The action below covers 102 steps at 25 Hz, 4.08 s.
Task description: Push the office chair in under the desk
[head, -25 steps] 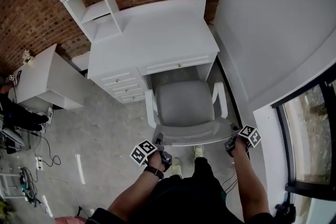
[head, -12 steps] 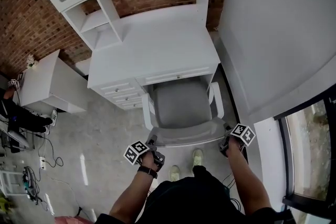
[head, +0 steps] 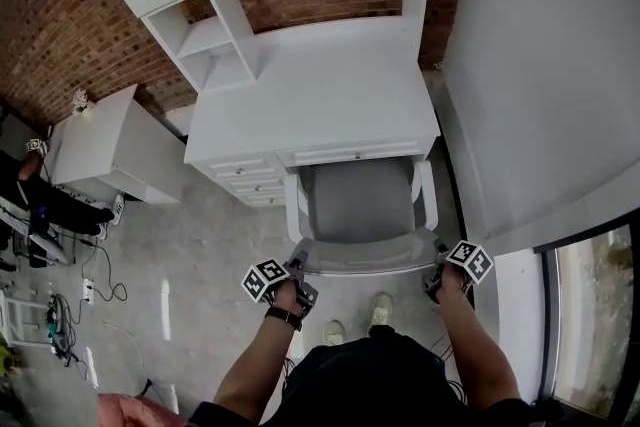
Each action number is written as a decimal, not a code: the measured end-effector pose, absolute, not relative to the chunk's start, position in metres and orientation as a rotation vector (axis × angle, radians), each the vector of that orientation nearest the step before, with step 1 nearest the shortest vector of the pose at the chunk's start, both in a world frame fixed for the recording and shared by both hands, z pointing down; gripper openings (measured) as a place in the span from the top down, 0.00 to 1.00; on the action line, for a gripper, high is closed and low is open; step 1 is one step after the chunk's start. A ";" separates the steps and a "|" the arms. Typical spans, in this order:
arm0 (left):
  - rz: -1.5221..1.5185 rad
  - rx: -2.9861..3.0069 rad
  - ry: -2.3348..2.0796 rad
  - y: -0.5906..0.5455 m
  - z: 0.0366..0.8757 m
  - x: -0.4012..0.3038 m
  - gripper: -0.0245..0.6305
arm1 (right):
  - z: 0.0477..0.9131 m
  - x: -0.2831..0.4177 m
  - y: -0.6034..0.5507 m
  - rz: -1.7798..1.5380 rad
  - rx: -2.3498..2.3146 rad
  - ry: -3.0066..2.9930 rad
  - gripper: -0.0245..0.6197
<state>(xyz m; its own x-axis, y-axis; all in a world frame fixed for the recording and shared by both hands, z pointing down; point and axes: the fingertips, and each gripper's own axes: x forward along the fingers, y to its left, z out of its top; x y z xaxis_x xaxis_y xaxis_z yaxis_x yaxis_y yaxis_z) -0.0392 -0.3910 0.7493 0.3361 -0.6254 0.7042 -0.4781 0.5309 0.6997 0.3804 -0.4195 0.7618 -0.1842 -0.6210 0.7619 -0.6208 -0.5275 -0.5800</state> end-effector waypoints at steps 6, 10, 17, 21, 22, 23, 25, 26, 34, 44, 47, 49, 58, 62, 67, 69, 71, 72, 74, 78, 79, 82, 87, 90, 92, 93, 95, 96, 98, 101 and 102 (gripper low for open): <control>-0.144 1.090 -1.296 -0.400 0.750 -0.042 0.67 | 0.763 0.377 -0.429 -1.873 -1.998 1.546 0.72; -0.152 1.095 -1.292 -0.405 0.751 -0.043 0.66 | 0.765 0.377 -0.435 -1.869 -1.995 1.541 0.71; -0.167 1.102 -1.288 -0.411 0.752 -0.042 0.66 | 0.765 0.377 -0.440 -1.863 -1.993 1.549 0.71; -0.180 1.108 -1.282 -0.413 0.751 -0.041 0.65 | 0.762 0.376 -0.443 -1.860 -1.995 1.559 0.71; -0.180 1.114 -1.279 -0.414 0.751 -0.041 0.65 | 0.762 0.377 -0.444 -1.858 -1.992 1.567 0.71; -0.179 1.124 -1.274 -0.414 0.751 -0.040 0.64 | 0.762 0.377 -0.444 -1.856 -1.987 1.580 0.70; -0.177 1.145 -1.263 -0.415 0.752 -0.039 0.61 | 0.762 0.376 -0.445 -1.850 -1.969 1.606 0.68; -0.176 1.156 -1.258 -0.416 0.752 -0.038 0.61 | 0.762 0.376 -0.446 -1.847 -1.962 1.617 0.68; -0.110 1.249 -1.241 -0.409 0.739 -0.042 0.59 | 0.742 0.377 -0.437 -1.784 -1.978 1.716 0.68; -0.172 1.278 -1.323 -0.393 0.706 -0.084 0.63 | 0.709 0.371 -0.412 -1.622 -2.072 1.869 0.68; -0.181 1.274 -1.374 -0.384 0.692 -0.103 0.66 | 0.687 0.367 -0.405 -1.515 -2.100 1.959 0.76; -0.192 1.292 -1.415 -0.382 0.677 -0.113 0.72 | 0.666 0.357 -0.406 -1.432 -2.083 2.041 0.80; -0.249 1.491 -1.398 -0.404 0.609 -0.089 0.89 | 0.582 0.278 -0.425 -1.095 -1.852 2.405 0.90; -0.263 1.611 -1.357 -0.414 0.575 -0.069 0.91 | 0.551 0.246 -0.433 -0.971 -1.757 2.527 0.91; -0.229 1.791 -1.346 -0.418 0.529 -0.050 0.92 | 0.513 0.223 -0.437 -0.837 -1.706 2.617 0.91; -0.212 1.867 -1.351 -0.419 0.508 -0.043 0.93 | 0.495 0.219 -0.438 -0.785 -1.700 2.638 0.91; -0.186 1.953 -1.373 -0.420 0.485 -0.039 0.93 | 0.477 0.216 -0.439 -0.731 -1.691 2.653 0.92; -0.173 1.997 -1.384 -0.420 0.473 -0.037 0.93 | 0.469 0.215 -0.439 -0.704 -1.683 2.660 0.92; -0.154 2.084 -1.399 -0.421 0.451 -0.030 0.93 | 0.451 0.213 -0.438 -0.646 -1.661 2.671 0.93; -0.140 2.241 -1.428 -0.422 0.409 -0.018 0.94 | 0.420 0.209 -0.438 -0.510 -1.643 2.688 0.93; -0.140 2.275 -1.440 -0.423 0.399 -0.017 0.94 | 0.413 0.207 -0.438 -0.470 -1.644 2.690 0.94; -0.131 2.349 -1.490 -0.423 0.376 -0.017 0.95 | 0.394 0.199 -0.438 -0.375 -1.638 2.698 0.94; -0.086 2.412 -1.590 -0.418 0.353 -0.027 0.95 | 0.373 0.197 -0.438 -0.278 -1.639 2.697 0.94; -0.090 2.415 -1.613 -0.418 0.346 -0.029 0.95 | 0.364 0.202 -0.439 -0.231 -1.652 2.696 0.94; -0.094 2.413 -1.622 -0.419 0.340 -0.028 0.95 | 0.353 0.203 -0.439 -0.187 -1.660 2.703 0.95; -0.097 2.415 -1.630 -0.420 0.337 -0.028 0.95 | 0.347 0.204 -0.440 -0.162 -1.662 2.707 0.95; -0.104 2.426 -1.652 -0.424 0.332 -0.030 0.95 | 0.339 0.203 -0.444 -0.123 -1.660 2.711 0.95; -0.106 2.431 -1.661 -0.426 0.331 -0.031 0.95 | 0.338 0.201 -0.446 -0.113 -1.659 2.710 0.95; -0.104 2.433 -1.671 -0.426 0.334 -0.034 0.95 | 0.341 0.198 -0.446 -0.108 -1.663 2.711 0.95; -0.093 2.428 -1.672 -0.427 0.337 -0.035 0.95 | 0.344 0.196 -0.446 -0.107 -1.674 2.721 0.95; -0.093 2.427 -1.671 -0.427 0.338 -0.035 0.95 | 0.345 0.196 -0.446 -0.109 -1.675 2.722 0.95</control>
<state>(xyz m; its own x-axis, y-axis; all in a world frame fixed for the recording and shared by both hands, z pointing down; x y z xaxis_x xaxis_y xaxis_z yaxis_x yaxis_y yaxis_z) -0.0345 -0.4272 0.3383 0.3614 -0.9306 0.0580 -0.9185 -0.3446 0.1938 0.1957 -0.4464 0.3449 -0.4500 -0.8891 0.0839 -0.8929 0.4493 -0.0282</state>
